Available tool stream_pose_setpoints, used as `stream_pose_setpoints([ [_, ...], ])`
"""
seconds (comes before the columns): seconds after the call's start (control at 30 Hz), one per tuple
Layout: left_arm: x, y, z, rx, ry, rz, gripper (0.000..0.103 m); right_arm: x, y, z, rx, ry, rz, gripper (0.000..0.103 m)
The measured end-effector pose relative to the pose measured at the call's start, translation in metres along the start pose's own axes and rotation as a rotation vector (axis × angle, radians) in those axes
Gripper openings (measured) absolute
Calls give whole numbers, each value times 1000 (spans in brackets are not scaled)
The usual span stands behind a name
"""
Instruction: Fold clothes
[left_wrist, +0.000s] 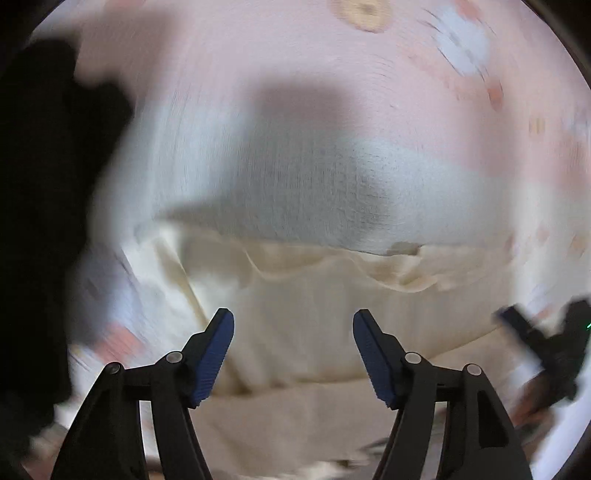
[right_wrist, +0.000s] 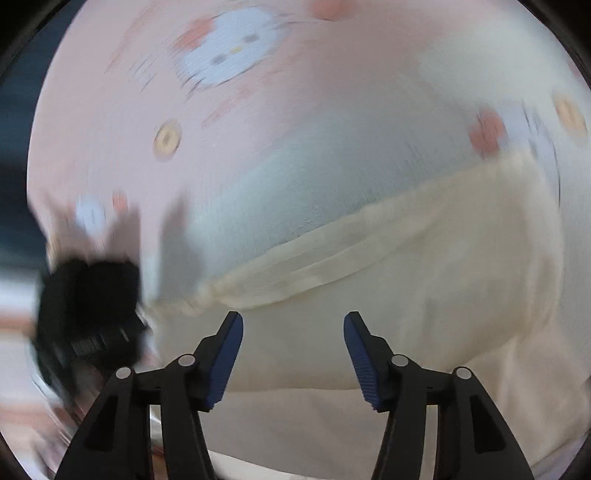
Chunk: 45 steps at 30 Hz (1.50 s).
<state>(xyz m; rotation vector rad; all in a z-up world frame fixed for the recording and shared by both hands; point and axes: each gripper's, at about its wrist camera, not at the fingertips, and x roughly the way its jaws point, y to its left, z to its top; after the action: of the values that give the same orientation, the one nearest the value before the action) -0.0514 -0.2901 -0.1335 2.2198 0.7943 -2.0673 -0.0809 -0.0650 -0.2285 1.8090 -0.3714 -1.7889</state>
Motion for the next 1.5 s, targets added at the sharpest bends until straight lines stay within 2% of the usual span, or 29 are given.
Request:
stream_pose_setpoints([
  [0.1, 11, 6, -12, -144, -25, -111, 65, 11, -10, 0, 123, -50, 56, 57],
  [0.2, 5, 68, 80, -257, 11, -225, 65, 21, -24, 4, 236, -59, 51, 57],
  [0.23, -10, 81, 93, -272, 17, -233, 65, 25, -30, 4, 291, -55, 52, 57],
  [0.27, 4, 65, 76, -275, 19, -232, 65, 27, -34, 3, 335, -62, 65, 57],
  [0.33, 8, 60, 61, -326, 30, -282, 65, 31, -40, 1, 419, -76, 90, 57],
  [0.53, 15, 50, 22, -490, 67, -441, 65, 41, -40, -1, 513, -119, 115, 57],
  [0.6, 18, 40, 21, -514, 63, -466, 65, 46, -41, -2, 549, -131, 118, 57],
  [0.67, 21, 59, 35, -500, 71, -474, 65, 47, -46, -3, 571, -146, 126, 57],
  [0.8, 24, 48, 46, -525, 79, -512, 65, 50, -50, 1, 571, -157, 144, 57],
  [0.9, 33, 38, 52, -513, 80, -519, 65, 49, -54, 4, 581, -168, 160, 56],
  [0.97, 27, 41, 52, -500, 76, -465, 62, 48, -56, 5, 582, -177, 166, 56],
  [1.03, 24, 41, 54, -486, 74, -427, 46, 48, -54, 9, 544, -188, 150, 49],
  [1.1, 25, 37, 61, -473, 74, -413, 44, 48, -49, 15, 486, -192, 92, 17],
  [1.17, 26, 32, 67, -460, 74, -399, 38, 48, -44, 21, 432, -196, 43, 8],
  [1.2, 26, 30, 70, -453, 74, -391, 30, 48, -43, 23, 417, -196, 43, 7],
  [1.23, 27, 28, 74, -447, 73, -384, 28, 48, -42, 25, 403, -197, 43, 7],
  [1.4, 29, 18, 90, -414, 72, -348, 27, 51, -30, 46, 304, -184, 0, 7],
  [1.5, 28, 16, 96, -406, 86, -331, 27, 60, -40, 53, 309, -126, 27, 6],
])
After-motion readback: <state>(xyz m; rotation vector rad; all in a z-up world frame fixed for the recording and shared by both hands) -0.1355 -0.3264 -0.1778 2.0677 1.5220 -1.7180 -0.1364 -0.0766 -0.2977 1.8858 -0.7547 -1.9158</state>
